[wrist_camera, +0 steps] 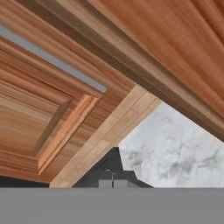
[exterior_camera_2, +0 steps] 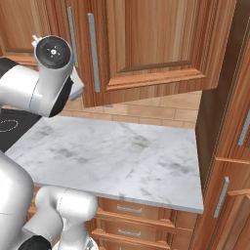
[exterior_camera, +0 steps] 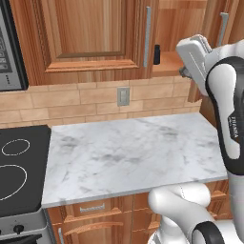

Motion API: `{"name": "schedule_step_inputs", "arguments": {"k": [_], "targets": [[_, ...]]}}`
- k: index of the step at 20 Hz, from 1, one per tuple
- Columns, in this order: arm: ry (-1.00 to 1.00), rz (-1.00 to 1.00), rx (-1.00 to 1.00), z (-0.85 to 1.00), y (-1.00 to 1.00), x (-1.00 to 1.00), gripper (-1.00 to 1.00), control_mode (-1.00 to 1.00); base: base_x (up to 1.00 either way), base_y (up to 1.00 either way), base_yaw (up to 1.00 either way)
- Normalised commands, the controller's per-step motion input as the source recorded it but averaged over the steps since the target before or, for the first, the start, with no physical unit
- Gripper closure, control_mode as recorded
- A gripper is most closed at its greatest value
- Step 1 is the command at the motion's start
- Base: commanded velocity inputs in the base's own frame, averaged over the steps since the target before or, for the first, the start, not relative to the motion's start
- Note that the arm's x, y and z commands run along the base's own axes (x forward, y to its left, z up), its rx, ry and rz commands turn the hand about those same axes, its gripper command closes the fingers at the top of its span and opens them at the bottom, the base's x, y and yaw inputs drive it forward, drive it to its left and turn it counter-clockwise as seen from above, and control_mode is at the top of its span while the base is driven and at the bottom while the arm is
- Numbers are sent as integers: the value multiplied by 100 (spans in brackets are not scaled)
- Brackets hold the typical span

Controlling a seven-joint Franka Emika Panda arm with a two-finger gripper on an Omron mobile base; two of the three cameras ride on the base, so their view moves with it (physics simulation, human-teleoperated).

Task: Move the oil and vinegar bottle and shaker from the cabinet to the dining counter.

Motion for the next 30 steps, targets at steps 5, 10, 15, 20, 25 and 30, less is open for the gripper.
{"name": "schedule_step_inputs", "arguments": {"k": [5, 10, 15, 20, 25, 30], "targets": [[0, -1, 13, 0, 22, 21, -100, -100, 0, 0, 0], [0, -7, 8, 0, 25, 30, -100, -100, 0, 0, 0], [0, -23, 6, 0, 20, 33, -100, -100, 0, 0, 0], [0, -29, 13, 2, 4, 5, -100, -100, 0, 0, 0], [0, -32, 17, 0, -4, 0, -100, -100, 0, 0, 0], [-2, -33, 10, 0, -6, 1, -100, -100, 0, 0, 0]]}}
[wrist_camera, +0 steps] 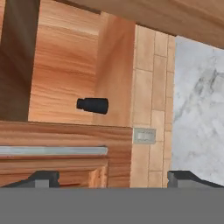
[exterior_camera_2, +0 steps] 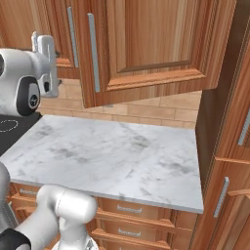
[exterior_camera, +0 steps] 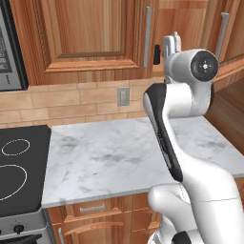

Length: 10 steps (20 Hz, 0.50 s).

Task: Move the oil and vinegar bottle and shaker from the cabinet to the dining counter.

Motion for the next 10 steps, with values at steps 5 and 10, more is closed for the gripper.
{"name": "schedule_step_inputs", "arguments": {"k": [5, 10], "targets": [[-3, -33, 5, 0, -10, 3, -100, -100, 0, 0, 0], [-2, -35, 0, 0, -26, 0, -100, -100, 0, 0, 0]]}}
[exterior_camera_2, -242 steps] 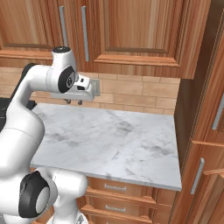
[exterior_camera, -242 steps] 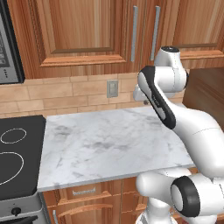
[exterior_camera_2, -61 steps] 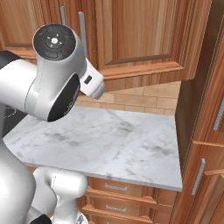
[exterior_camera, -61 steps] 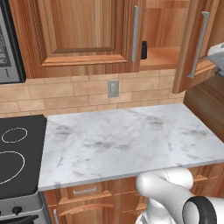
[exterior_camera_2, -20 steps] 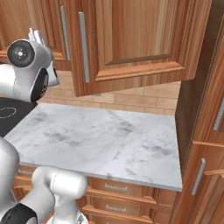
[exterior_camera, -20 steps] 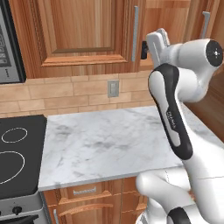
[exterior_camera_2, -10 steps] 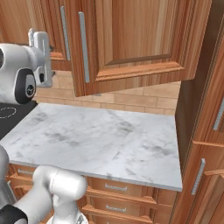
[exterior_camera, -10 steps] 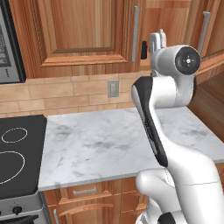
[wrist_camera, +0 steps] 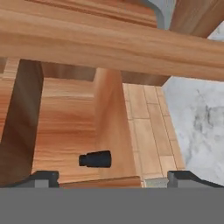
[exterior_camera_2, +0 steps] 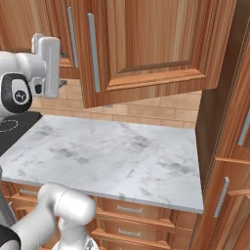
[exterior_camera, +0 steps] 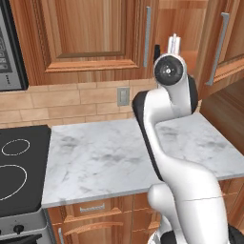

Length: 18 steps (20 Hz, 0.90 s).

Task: Move the oil and vinegar bottle and shaker from the cabinet to the dining counter.

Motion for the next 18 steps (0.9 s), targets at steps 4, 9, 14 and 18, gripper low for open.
{"name": "schedule_step_inputs", "arguments": {"k": [4, 9, 14, 18], "targets": [[-1, -29, 1, -1, -25, 8, -100, -100, 0, 0, 0], [-8, -19, 0, -2, -19, 14, -100, -100, 0, 0, 0], [-10, -16, 0, -2, -8, 18, -100, -100, 0, 0, 0], [-14, -11, 3, -6, -2, 11, -100, -100, 0, 0, 0]]}}
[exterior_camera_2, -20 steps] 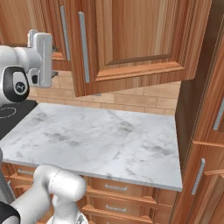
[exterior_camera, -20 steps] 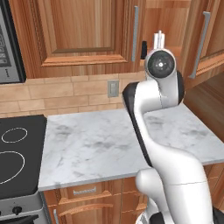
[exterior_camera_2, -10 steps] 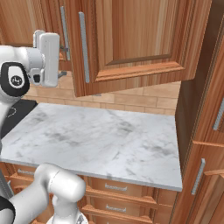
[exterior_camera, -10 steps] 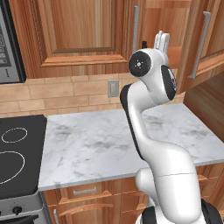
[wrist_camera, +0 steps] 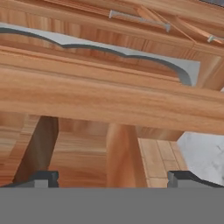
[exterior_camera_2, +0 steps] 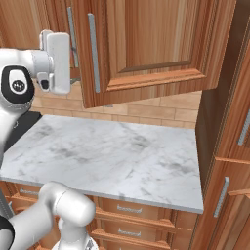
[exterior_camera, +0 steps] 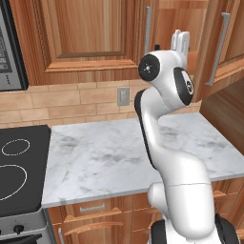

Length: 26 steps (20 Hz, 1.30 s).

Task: Move the oil and vinegar bottle and shaker from the cabinet to the dining counter.

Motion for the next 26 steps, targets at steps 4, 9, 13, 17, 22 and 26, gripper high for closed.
{"name": "schedule_step_inputs", "arguments": {"k": [4, 9, 13, 17, 22, 26], "targets": [[-12, -11, 6, -17, -11, 16, -100, -100, 0, 0, 0], [-14, -7, 9, -20, -7, 22, -100, -100, 0, 0, 0], [-15, -5, 12, -18, -8, 19, -100, -100, 0, 0, 0], [-19, -3, 12, -15, -1, 15, -100, -100, 0, 0, 0], [-16, -8, 12, -8, 0, -13, -100, -100, 0, 0, 0], [-5, -25, 11, -6, -3, -45, -100, -100, 0, 0, 0]]}}
